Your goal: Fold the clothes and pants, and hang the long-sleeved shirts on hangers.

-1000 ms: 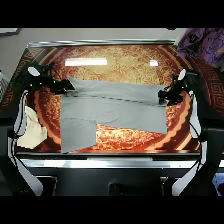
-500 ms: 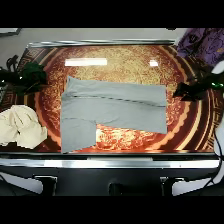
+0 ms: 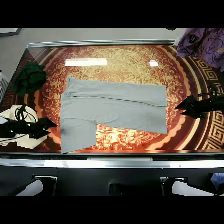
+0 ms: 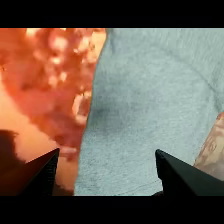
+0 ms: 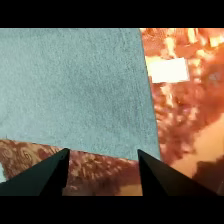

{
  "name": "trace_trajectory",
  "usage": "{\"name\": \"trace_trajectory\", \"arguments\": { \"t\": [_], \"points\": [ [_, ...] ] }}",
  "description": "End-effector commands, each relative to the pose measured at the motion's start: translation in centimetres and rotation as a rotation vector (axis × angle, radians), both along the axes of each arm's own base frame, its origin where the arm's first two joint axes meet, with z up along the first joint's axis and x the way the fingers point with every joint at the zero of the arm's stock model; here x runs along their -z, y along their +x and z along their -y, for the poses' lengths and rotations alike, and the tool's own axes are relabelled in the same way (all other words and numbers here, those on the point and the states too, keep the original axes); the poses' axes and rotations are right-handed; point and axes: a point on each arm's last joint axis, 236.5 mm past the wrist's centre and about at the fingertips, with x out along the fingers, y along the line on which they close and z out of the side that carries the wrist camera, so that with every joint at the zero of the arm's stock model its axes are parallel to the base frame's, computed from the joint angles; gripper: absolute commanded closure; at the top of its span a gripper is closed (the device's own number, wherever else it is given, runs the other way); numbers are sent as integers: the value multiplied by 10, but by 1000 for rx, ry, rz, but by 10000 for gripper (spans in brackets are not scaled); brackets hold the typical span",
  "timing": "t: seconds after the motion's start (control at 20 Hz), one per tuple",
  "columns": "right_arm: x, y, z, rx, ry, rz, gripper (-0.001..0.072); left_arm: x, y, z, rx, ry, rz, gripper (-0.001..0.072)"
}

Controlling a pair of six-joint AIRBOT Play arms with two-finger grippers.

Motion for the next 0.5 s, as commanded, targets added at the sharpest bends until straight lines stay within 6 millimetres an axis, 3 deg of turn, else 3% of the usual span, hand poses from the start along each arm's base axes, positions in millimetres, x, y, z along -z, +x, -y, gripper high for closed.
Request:
{"name": "trace_trajectory", "arguments": {
  "t": [0.0,0.2,0.45],
  "points": [
    [-4,-1,-7,18,42,12,228,22,-20,12,-27,-20,9,10],
    [-6,1,-9,23,57,18,228,32,-18,14,-17,-15,0,10],
    [-6,1,-9,24,57,18,228,47,-16,42,36,-91,-30,10]
  ]
}}
